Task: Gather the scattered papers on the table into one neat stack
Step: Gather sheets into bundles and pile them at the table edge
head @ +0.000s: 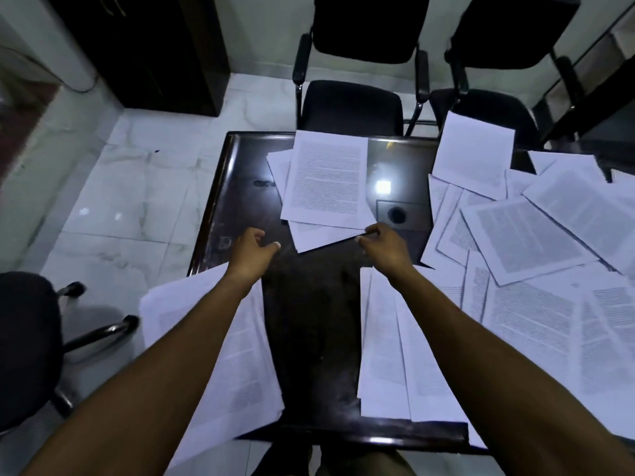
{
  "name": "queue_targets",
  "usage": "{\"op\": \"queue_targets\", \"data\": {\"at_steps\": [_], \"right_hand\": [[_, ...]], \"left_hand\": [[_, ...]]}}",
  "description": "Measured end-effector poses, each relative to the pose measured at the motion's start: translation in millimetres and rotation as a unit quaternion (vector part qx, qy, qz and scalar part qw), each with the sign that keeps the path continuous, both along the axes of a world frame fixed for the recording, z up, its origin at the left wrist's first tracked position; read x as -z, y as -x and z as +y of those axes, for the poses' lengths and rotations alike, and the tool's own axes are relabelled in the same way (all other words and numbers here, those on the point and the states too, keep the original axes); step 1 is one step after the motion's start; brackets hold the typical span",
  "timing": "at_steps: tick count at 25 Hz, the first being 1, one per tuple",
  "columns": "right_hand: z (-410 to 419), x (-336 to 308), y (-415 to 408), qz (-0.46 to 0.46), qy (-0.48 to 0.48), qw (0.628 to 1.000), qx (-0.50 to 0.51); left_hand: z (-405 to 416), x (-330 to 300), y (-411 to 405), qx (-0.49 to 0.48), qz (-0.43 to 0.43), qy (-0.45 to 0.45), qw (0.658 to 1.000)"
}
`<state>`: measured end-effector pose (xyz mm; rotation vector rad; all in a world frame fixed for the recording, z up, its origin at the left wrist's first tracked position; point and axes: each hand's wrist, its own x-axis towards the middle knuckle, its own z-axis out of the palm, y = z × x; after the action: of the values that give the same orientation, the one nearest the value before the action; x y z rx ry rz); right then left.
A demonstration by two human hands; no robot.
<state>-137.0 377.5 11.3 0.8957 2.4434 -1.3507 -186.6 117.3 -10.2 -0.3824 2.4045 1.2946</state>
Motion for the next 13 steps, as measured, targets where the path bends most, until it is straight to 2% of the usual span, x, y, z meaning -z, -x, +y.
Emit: {"op": "queue_targets", "data": {"at_steps": [3,7,13], "right_hand": [[42.5,7.4,35.8,0.002,-0.019,1.000,0.012],[75.5,27.4,82.0,-0.024,-0.042,0.999,-0.021],[72.8,68.5,125.7,-0.037,-0.048,0.996,-0.073]], "left_hand": [[34.0,9.2,44.6,0.006,-0.015,0.007,1.000],[61.3,29.1,88.6,-0.004,-0.059,0.051,0.997],[91.0,46.5,94.4,-0.010,-0.053,0.109,0.993]]}}
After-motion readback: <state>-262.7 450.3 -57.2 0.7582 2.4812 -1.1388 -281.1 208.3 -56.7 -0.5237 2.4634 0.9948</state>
